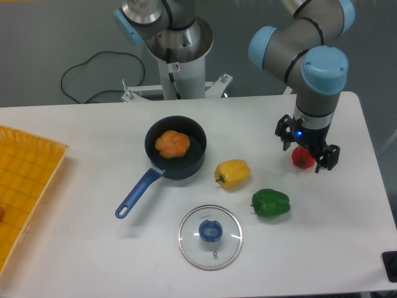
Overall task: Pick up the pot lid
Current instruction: 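Move the gripper away from the red pepper toward the glass lid, then lower the open gripper over the blue knob of the glass lid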
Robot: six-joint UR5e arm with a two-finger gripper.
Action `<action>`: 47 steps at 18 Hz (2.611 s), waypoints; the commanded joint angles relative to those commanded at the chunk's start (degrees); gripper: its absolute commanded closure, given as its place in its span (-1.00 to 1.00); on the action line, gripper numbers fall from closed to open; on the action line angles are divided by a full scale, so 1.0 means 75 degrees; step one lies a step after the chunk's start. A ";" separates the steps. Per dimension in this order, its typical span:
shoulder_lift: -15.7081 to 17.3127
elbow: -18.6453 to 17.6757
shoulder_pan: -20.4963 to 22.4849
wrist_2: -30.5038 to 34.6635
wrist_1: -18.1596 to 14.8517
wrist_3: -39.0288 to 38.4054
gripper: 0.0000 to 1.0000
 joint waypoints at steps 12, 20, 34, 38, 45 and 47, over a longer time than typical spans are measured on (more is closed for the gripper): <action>0.0550 -0.1148 -0.0035 0.0070 0.0059 -0.0292 -1.00; 0.0633 -0.1453 -0.0268 0.0105 0.0093 -0.2027 -1.00; -0.0503 -0.0048 -0.1781 0.0094 0.0047 -0.5189 -1.00; -0.0726 0.0094 -0.1980 0.0070 0.0047 -0.5672 -1.00; -0.1007 0.0105 -0.2285 -0.0046 0.0059 -0.5988 -1.00; -0.1124 0.0164 -0.2355 -0.0140 0.0059 -0.6070 -1.00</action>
